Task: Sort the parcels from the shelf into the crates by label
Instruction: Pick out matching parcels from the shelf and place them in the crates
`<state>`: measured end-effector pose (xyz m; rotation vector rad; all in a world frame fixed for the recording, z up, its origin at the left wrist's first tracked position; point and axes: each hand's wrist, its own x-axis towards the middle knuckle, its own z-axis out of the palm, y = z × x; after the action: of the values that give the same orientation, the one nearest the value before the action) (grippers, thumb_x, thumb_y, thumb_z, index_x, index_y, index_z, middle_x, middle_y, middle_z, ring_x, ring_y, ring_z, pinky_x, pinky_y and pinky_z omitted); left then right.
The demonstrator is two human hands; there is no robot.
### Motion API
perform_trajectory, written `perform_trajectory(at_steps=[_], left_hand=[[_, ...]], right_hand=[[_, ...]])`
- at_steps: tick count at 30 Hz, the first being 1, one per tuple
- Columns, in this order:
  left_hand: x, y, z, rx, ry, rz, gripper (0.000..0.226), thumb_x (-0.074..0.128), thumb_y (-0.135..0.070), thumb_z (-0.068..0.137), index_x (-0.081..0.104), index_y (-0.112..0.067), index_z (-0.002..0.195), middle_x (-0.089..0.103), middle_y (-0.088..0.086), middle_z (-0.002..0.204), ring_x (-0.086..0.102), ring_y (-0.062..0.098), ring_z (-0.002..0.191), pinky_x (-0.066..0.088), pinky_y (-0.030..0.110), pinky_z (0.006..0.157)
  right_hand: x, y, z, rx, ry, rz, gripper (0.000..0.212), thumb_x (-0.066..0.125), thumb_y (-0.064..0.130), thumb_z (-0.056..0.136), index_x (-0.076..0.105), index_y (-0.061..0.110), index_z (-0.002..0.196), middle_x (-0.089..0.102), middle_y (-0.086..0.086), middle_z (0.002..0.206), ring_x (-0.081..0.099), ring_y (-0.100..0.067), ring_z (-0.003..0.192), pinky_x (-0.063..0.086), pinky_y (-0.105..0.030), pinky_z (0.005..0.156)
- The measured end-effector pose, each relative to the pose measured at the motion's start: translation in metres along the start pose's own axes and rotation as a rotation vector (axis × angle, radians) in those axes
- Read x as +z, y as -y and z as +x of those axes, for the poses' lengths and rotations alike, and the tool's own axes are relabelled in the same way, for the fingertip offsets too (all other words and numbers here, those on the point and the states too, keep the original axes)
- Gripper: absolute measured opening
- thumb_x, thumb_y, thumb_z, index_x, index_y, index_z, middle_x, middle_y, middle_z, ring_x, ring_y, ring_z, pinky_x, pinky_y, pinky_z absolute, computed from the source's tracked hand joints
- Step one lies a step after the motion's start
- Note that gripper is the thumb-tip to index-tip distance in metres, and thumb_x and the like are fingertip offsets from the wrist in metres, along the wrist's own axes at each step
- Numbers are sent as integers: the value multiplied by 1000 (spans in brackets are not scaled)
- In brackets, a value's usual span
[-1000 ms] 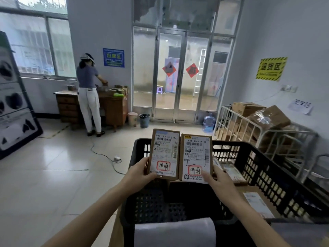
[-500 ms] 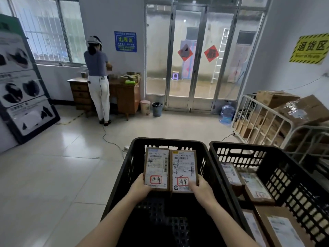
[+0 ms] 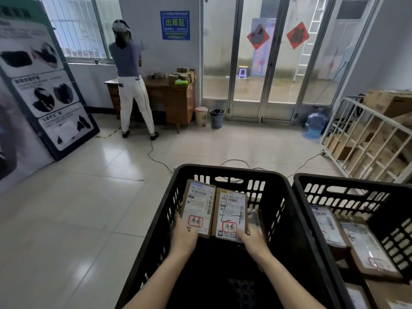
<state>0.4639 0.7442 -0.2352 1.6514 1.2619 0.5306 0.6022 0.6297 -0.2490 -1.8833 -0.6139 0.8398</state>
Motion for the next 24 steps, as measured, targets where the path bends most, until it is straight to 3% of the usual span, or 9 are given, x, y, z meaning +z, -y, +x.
perform_trajectory(at_steps=[4, 7, 11, 13, 16, 17, 21, 24], left_hand=[[11, 8, 7, -33, -47, 47, 53, 47, -11, 91, 30, -12, 141, 48, 13, 131, 50, 29, 118, 46, 41, 97], [19, 16, 14, -52, -46, 53, 52, 47, -16, 91, 30, -13, 140, 47, 12, 134, 49, 29, 120, 45, 41, 98], [31, 27, 21, -125, -9, 44, 42, 46, -17, 93, 37, -14, 134, 55, 7, 129, 56, 26, 112, 46, 30, 83], [34, 31, 23, -155, 4, 21, 37, 45, -13, 94, 41, -11, 131, 58, 7, 126, 58, 25, 109, 42, 27, 77], [37, 35, 25, -184, 9, -1, 39, 41, -11, 95, 39, -9, 134, 56, 10, 126, 56, 26, 106, 38, 27, 77], [38, 37, 27, -195, 4, -8, 39, 40, -11, 95, 38, -8, 135, 56, 11, 126, 55, 26, 105, 37, 28, 77], [37, 48, 33, -222, -19, -38, 38, 41, -8, 94, 40, -7, 133, 58, 12, 125, 55, 28, 108, 37, 28, 78], [38, 51, 36, -224, -7, -50, 40, 42, -7, 95, 37, -7, 135, 57, 12, 127, 54, 30, 112, 38, 29, 79]], right_hand=[[0, -9, 13, 50, 19, -11, 16, 45, 24, 96, 54, 26, 110, 62, 8, 103, 57, -18, 112, 42, -40, 103], [-2, -8, 19, 68, -1, -34, 23, 44, 30, 96, 57, 24, 115, 63, 9, 102, 59, -16, 107, 47, -37, 98], [-4, -4, 20, 43, -75, -140, 29, 44, 28, 96, 57, 22, 121, 64, 5, 114, 57, -16, 111, 45, -31, 95], [-2, -4, 19, 26, -103, -184, 29, 45, 28, 95, 58, 20, 120, 64, 4, 117, 57, -15, 108, 46, -27, 89], [5, -4, 22, 2, -120, -222, 28, 45, 28, 96, 56, 18, 120, 62, 6, 111, 53, -8, 96, 40, -12, 68], [8, -4, 23, 3, -122, -231, 29, 44, 29, 95, 55, 18, 120, 61, 5, 110, 52, -9, 95, 40, -13, 68], [23, -7, 31, 31, -134, -247, 32, 44, 41, 92, 52, 27, 119, 59, -6, 118, 55, -21, 106, 47, -35, 92], [28, -11, 36, 41, -135, -253, 36, 43, 45, 91, 51, 28, 122, 58, -7, 118, 56, -22, 105, 48, -38, 92]])
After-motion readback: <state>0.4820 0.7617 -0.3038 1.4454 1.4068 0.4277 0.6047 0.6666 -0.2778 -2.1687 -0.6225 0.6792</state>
